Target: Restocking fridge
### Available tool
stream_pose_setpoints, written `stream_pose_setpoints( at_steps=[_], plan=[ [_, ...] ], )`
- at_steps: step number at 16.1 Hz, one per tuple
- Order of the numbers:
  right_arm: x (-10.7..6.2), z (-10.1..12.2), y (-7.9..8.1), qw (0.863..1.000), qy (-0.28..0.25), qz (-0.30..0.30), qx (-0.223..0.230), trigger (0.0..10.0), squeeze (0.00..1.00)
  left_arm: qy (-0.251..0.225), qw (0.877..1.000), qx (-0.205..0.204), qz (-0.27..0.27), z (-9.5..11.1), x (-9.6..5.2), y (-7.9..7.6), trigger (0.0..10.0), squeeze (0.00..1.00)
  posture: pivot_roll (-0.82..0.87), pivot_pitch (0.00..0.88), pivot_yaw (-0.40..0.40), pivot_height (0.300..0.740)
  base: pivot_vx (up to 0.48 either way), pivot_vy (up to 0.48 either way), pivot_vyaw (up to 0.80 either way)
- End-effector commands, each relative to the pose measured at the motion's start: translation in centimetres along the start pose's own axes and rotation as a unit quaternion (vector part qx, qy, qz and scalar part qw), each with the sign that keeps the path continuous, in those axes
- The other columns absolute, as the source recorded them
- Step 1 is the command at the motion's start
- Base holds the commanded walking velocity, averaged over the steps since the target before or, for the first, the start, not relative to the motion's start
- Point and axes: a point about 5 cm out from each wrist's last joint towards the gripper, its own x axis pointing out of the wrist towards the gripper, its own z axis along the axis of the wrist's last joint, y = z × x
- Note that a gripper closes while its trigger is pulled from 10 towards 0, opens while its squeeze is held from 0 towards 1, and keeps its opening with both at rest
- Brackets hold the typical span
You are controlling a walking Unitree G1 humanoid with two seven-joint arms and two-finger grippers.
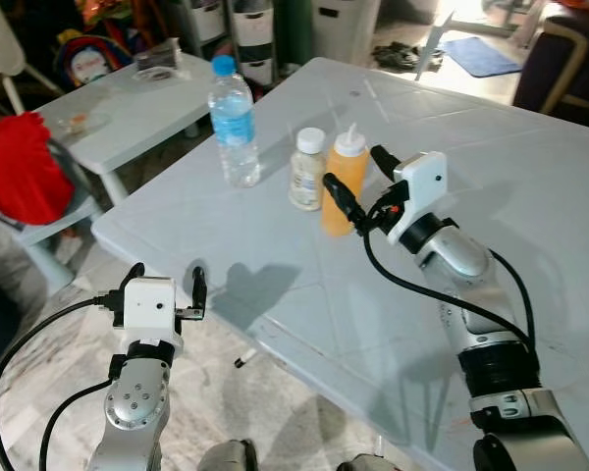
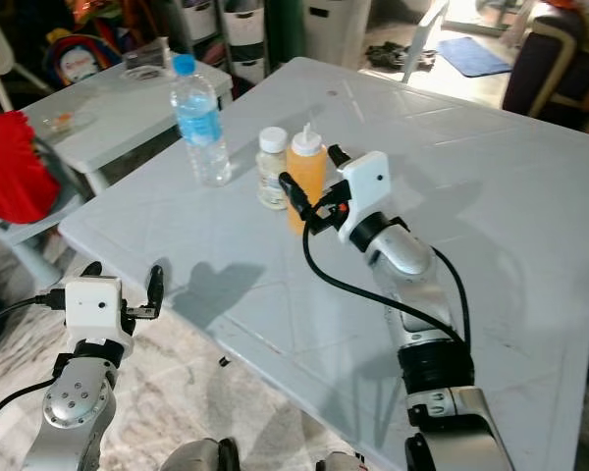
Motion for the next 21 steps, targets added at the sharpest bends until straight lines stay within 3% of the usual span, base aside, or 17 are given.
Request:
stream_pose_setpoints(
  at_steps=[1,9,15,21],
  plan=[
    [0.4,0.4,0.3,1.000,-0.005,0.011,0.000,10.0,0.00,-0.002,1.000,0.007,-0.001,0.3,-0.1,0.2,10.0,0.00,0.00,0.111,0.064,0.740,0.000,0.000,0.00],
    [0.9,0.0,0.4,1.000,0.000,-0.008,-0.008,10.0,0.00,0.002,1.000,0.008,-0.011,0.4,-0.3,0.2,10.0,0.00,0.01,0.123,0.074,0.740,0.000,0.000,0.00],
    [3.1,1.1,0.0,1.000,-0.017,-0.022,0.004,10.0,0.00,0.003,1.000,0.012,-0.024,0.6,-0.3,-0.2,10.0,0.00,0.02,0.128,0.080,0.740,0.000,0.000,0.00],
    [4.1,1.1,-0.2,1.000,-0.008,-0.018,-0.009,10.0,0.00,0.006,0.999,0.013,-0.030,0.6,-0.4,-0.5,10.0,0.00,0.03,0.129,0.078,0.740,0.000,0.000,0.00]
  ],
)
